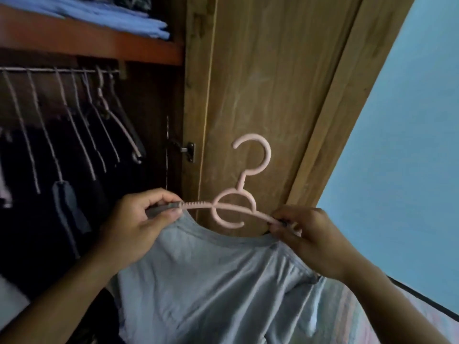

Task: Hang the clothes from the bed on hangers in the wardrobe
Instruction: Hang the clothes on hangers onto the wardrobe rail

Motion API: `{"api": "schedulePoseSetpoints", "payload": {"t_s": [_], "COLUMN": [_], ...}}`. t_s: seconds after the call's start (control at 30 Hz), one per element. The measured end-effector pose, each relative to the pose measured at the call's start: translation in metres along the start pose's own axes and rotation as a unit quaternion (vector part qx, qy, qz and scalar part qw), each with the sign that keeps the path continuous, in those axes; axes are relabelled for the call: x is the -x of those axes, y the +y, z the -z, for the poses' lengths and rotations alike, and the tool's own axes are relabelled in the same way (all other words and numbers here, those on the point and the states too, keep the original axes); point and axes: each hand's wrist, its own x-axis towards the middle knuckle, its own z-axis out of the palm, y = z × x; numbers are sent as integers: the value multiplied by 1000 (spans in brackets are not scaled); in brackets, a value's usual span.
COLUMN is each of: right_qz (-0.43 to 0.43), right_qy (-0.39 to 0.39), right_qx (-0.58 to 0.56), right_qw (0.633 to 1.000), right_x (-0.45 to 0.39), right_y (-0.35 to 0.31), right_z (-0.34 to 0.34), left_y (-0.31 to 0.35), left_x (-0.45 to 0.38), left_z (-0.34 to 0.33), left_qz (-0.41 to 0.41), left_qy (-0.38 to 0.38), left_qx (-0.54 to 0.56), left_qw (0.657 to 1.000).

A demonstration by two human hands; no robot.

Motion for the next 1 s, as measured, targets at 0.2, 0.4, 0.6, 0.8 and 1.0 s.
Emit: {"api": "schedulePoseSetpoints", "payload": {"t_s": [0.2,0.4,0.6,0.8,1.0], "right_qz": [124,209,219,214,185], "right_qy": [-48,-85,-166,-254,-268], "right_qx": [-72,-159,-280,-383,-442], "right_qw": [988,961,920,862,836], "right_x": [-48,-81,-101,-120,-133], "right_y": [-14,-46,-94,-153,-221], "right_z": [-20,-45,-73,-104,-143], "left_y": [8,16,21,18,13], "left_x": [30,73,112,131,158], "left_z": [41,77,112,159,217], "left_qz": [36,85,121,145,205], "left_qy": [80,146,181,208,224], "left_qx": [-80,-170,-206,-256,-269], "left_qw": [993,971,954,933,914]}}
